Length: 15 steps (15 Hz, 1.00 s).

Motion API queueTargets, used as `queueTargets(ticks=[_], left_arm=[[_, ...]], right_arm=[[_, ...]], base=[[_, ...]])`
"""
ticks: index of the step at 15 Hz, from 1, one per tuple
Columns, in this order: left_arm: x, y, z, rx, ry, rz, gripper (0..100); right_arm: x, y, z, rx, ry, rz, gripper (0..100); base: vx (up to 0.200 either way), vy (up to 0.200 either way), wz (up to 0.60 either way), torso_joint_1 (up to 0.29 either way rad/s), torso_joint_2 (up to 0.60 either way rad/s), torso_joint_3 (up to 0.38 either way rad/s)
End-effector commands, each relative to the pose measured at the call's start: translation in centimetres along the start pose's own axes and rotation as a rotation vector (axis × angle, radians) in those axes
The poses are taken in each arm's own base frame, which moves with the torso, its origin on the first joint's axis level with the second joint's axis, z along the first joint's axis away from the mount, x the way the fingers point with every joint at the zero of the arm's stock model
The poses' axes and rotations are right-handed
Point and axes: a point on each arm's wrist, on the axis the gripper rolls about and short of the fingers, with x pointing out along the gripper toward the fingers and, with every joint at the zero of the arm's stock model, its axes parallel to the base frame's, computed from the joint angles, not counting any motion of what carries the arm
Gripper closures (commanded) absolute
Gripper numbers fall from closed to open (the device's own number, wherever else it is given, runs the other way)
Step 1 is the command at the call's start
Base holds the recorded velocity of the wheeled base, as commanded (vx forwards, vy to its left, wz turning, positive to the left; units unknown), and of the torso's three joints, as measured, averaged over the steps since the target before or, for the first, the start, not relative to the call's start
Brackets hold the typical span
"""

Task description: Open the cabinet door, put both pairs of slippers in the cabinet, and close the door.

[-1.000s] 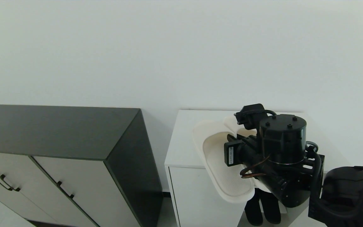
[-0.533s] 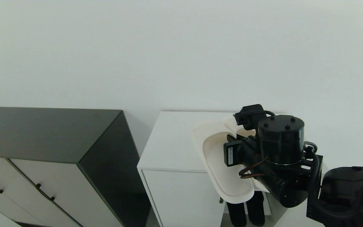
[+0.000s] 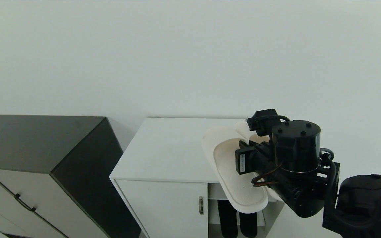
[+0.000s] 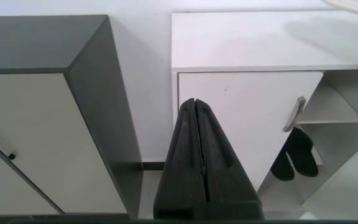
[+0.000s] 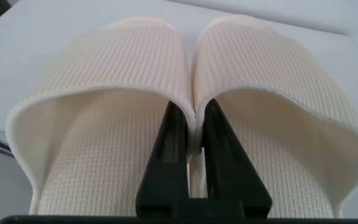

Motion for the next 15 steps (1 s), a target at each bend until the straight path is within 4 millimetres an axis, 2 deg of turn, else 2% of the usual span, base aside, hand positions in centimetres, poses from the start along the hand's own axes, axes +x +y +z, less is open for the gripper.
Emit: queueTargets(ticks=[1, 9, 15], left_arm=[[0.01, 0.00, 0.00, 0.000, 0.001, 0.000, 100], [0.01, 0.00, 0.00, 0.000, 0.001, 0.000, 100], [0.01, 0.00, 0.00, 0.000, 0.001, 0.000, 100]], right_arm=[[0.02, 0.03, -0.07, -0.002, 0.002, 0.000, 100], [0.05, 0.05, -0.11, -0.002, 0.003, 0.001, 100], [0.08, 0.07, -0.16, -0.003, 0.005, 0.001, 100]], base=[[0.000, 0.000, 0.00, 0.000, 0.00, 0.000], [0.000, 0.000, 0.00, 0.000, 0.00, 0.000], [-0.200, 0.000, 0.00, 0.006, 0.00, 0.002]])
